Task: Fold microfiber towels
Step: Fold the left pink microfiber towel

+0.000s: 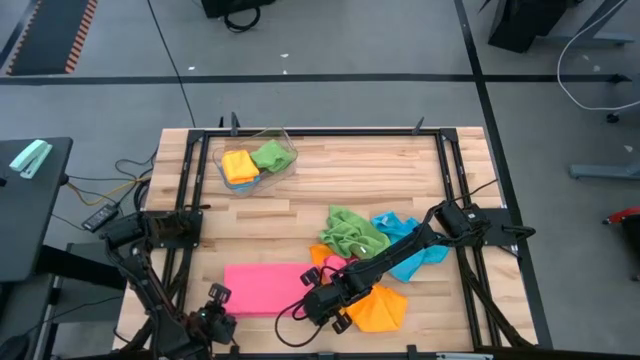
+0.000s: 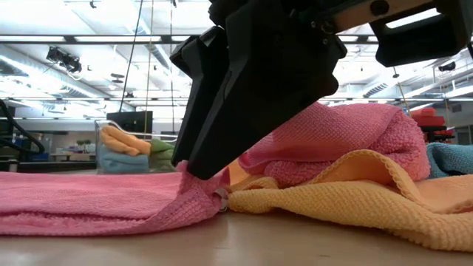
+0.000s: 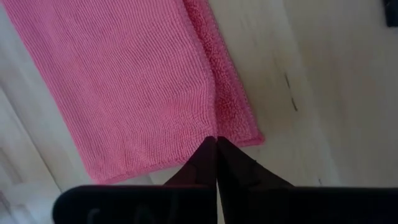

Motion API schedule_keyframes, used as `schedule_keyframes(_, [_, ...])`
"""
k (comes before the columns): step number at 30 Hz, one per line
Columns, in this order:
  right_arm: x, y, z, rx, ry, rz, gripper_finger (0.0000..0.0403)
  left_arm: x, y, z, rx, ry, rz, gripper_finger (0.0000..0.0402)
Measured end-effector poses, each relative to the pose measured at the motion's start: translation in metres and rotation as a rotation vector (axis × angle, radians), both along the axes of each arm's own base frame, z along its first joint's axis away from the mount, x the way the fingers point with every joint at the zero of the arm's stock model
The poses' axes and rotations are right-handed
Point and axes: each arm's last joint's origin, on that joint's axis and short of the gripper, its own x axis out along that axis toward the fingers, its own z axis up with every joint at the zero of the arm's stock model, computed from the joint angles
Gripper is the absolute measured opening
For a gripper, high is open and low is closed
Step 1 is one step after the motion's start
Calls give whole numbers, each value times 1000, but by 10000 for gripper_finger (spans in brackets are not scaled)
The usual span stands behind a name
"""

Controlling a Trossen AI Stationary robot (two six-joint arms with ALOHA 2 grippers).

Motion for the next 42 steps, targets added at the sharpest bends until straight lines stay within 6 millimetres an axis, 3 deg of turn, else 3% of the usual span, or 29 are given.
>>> schedule_keyframes(13, [3, -6, 0, 16, 9, -43, 108, 4, -9, 3, -90, -46, 53, 7])
schedule_keyframes(19, [2, -7, -1, 10, 19, -44, 108, 4, -8, -3, -129, -68, 119, 28])
schedule_keyframes(28, [1, -7, -1, -1, 29, -34, 108, -3, -10, -10, -160, -68, 145, 9])
schedule_keyframes(36, [1, -7, -1, -8, 22, -18, 108, -8, -16, -15, -188, -83, 198, 27])
schedule_keyframes(42, [1, -7, -1, -8, 22, -19, 108, -7, -18, -25, -173, -79, 197, 17])
